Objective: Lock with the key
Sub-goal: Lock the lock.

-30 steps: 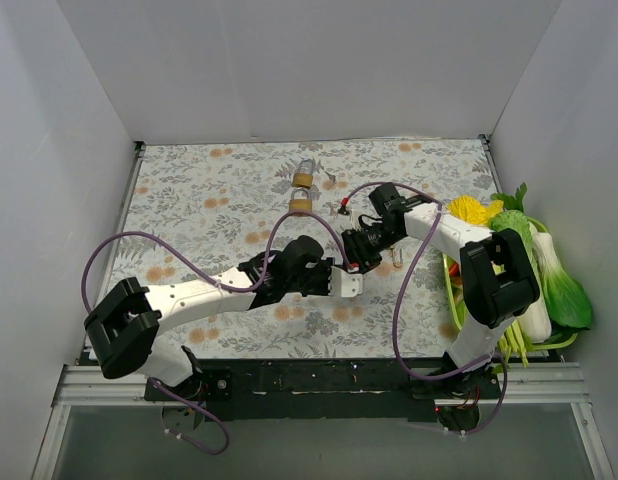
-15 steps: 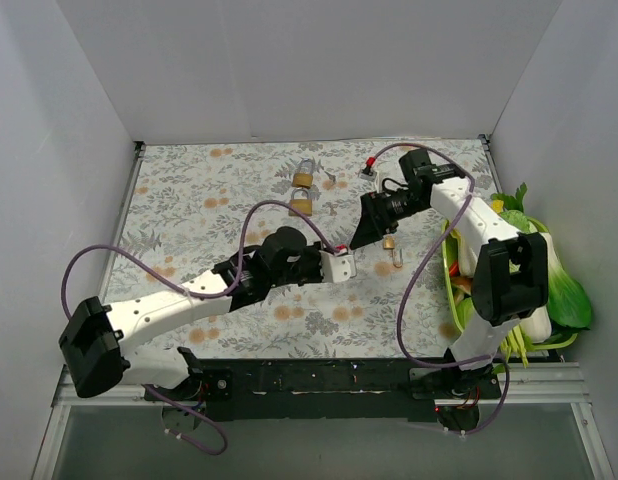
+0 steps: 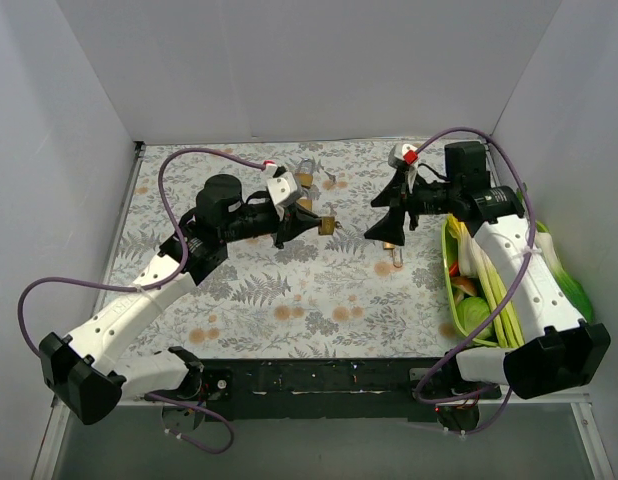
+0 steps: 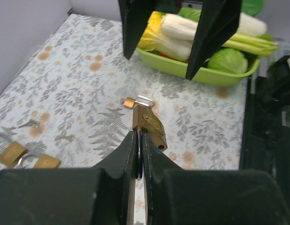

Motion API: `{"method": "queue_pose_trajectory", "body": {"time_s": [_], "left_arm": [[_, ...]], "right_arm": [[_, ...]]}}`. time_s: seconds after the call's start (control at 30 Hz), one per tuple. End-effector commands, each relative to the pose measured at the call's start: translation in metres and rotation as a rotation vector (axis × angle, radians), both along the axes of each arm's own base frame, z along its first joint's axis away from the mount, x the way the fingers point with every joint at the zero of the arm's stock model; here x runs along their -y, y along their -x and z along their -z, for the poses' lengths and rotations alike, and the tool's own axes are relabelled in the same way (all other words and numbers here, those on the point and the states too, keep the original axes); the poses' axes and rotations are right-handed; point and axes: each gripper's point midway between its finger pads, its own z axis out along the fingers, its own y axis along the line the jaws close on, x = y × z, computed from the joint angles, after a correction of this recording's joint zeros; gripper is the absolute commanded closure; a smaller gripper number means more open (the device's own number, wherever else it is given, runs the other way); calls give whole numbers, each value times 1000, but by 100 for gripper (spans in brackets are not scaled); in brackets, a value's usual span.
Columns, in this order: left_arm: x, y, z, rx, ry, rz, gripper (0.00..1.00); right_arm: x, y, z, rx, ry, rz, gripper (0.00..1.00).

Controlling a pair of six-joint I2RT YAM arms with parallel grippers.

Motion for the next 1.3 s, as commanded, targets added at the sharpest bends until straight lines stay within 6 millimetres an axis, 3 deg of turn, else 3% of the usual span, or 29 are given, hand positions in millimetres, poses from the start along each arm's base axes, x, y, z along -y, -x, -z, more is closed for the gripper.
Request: {"method": "queue_pose_trajectory", "body": {"time_s": [0.0,0.27,0.57,0.73,0.93,1.27], "left_arm": [[7,51,-39,-44,124,234,100],[10,66,-46,-74,151,315,100],[8,74,-42,33,133,379,100],[7,79,-40,91,124,412,100],[9,79,-37,139,100,409,100],[9,79,-24,122,76,413,100]], "right_arm": [[-8,20,-13,109,-81,-164,2],[-31,44,-36,129,-126,-286,5],[-54,111,-43,-34,-151,-513,9],[-62,111,-33,-196,-149,-502,18],[-68,111,-33,-362,-181,-535,42],[-75,116,-36,-336,-169,-556,49]]}}
